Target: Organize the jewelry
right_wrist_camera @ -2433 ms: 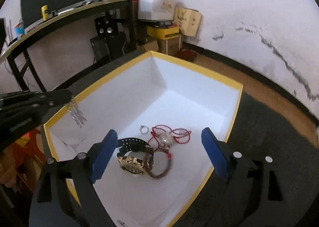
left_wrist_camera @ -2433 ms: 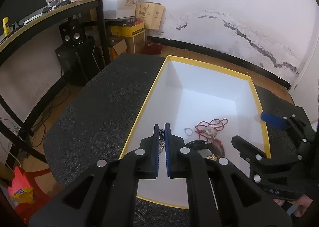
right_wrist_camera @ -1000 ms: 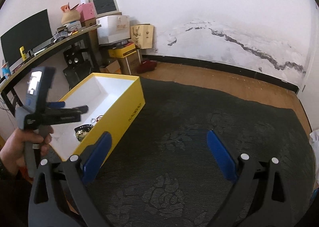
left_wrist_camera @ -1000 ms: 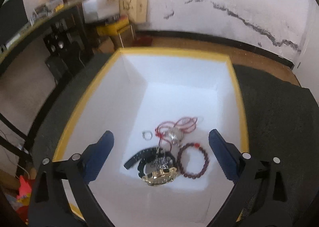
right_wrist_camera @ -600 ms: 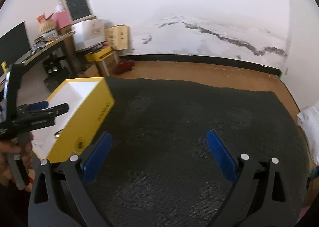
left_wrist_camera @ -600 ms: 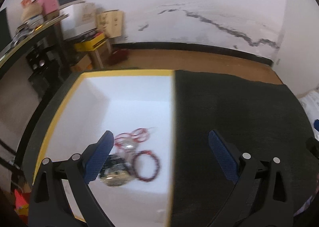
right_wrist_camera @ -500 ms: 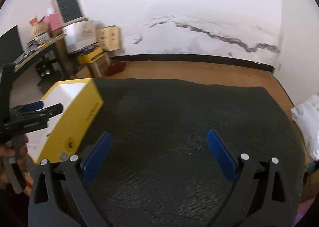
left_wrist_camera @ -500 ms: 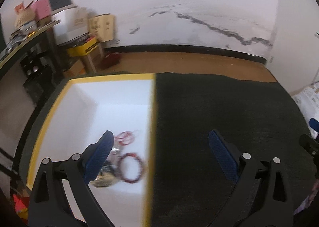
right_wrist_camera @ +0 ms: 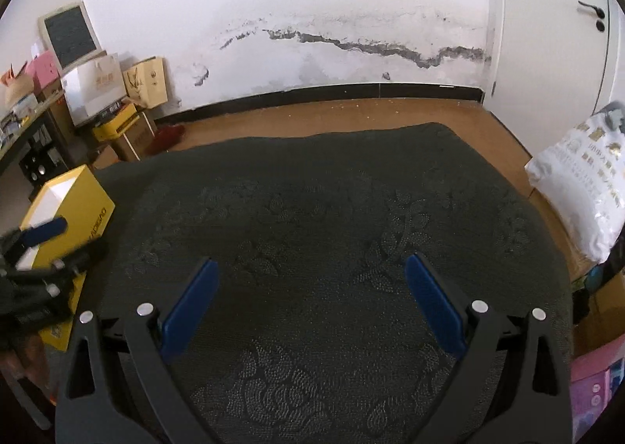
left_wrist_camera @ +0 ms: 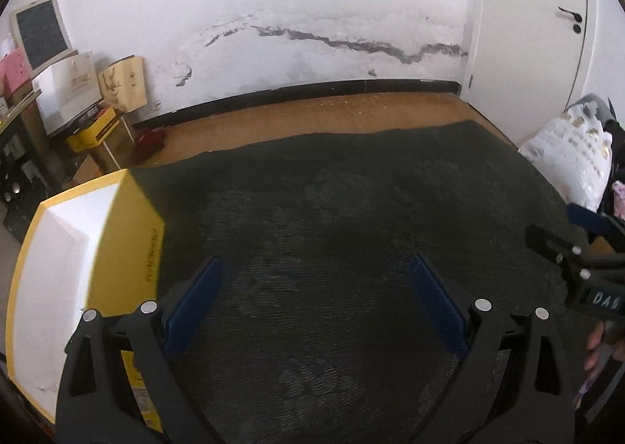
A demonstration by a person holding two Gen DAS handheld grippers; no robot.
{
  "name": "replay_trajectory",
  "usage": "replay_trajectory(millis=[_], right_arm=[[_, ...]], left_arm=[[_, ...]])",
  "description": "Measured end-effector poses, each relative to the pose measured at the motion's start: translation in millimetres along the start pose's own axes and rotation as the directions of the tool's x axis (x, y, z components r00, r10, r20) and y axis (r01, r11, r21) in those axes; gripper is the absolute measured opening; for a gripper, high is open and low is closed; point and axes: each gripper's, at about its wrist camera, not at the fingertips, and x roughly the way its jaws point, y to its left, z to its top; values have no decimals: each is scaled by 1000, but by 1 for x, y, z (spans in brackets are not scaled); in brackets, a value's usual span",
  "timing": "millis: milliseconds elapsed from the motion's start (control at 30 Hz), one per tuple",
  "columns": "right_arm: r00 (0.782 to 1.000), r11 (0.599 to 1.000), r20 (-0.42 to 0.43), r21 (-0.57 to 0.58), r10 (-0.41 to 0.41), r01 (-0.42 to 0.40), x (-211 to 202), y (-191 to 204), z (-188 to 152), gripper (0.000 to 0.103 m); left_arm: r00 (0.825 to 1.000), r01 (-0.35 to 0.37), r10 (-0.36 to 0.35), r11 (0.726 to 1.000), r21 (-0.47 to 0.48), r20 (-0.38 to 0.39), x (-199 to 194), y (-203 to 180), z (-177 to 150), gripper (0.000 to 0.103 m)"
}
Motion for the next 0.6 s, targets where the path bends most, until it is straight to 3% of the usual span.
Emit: replay_trajectory(millis=[300,600], right_arm=[[999,999,-33,-20,26,-26,23,-2,3,93],[999,999,-41,-33,33,-34,25,5,1,93]], left_arm=[[999,-8,7,999,-33,-52,31,-5,-2,93],[998,7,-8,1000,-19,-68,37,-7,-2,93]])
